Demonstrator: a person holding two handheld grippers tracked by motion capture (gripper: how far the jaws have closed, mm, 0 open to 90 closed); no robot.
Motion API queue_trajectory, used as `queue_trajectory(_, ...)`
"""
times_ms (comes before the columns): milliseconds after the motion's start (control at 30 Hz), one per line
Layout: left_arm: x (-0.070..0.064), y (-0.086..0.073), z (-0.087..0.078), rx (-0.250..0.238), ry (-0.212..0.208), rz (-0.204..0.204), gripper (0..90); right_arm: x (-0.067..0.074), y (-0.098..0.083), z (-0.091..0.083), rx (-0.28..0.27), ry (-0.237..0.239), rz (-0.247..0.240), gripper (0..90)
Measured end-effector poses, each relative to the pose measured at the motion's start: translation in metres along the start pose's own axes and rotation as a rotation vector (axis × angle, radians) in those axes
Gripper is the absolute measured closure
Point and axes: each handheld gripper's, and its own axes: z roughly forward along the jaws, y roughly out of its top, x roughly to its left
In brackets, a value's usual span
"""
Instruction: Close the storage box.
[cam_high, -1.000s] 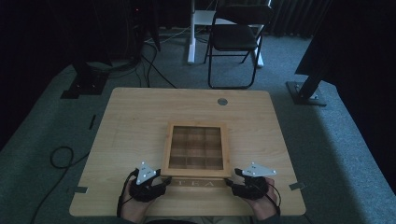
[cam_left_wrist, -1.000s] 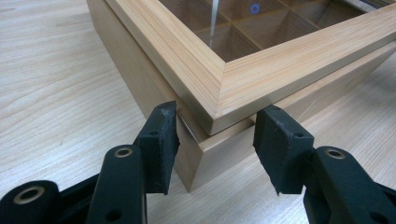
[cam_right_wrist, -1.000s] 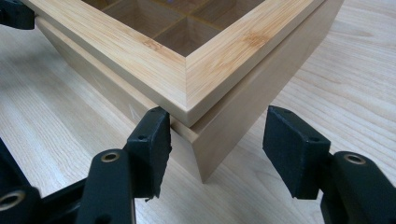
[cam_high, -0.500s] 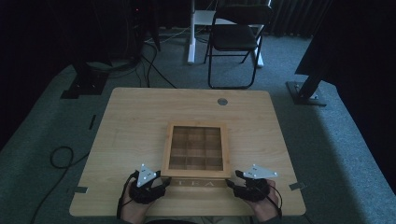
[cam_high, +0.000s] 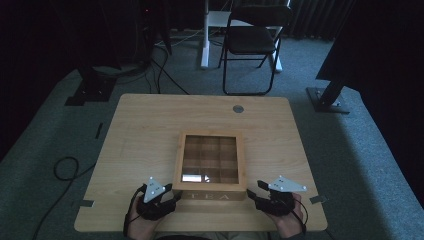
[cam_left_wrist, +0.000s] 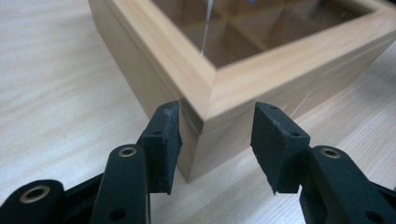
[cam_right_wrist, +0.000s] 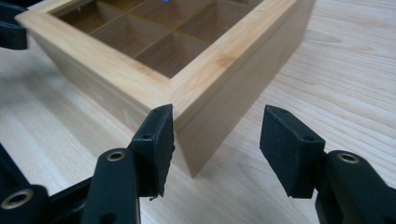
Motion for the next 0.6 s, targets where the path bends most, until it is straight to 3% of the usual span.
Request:
queue_trajectory(167, 0.006, 0.005, -0.006, -0.027, 0.012, -0.014, 52.2, -0.005, 0.001, -0.001, -0.003, -0.007, 0.012, 43.5)
queue_trajectory(367, 0.013, 0.007, -0.007, -0.025, 0.016, -0.024, 50.9, -0.011, 0.009, 0.001, -0.005, -0.026, 0.0, 43.1)
queue_trajectory(600, 0.019, 0.011, -0.011, -0.047, 0.043, -0.028, 51.3, -0.026, 0.025, 0.006, -0.015, -0.063, -0.001, 43.0)
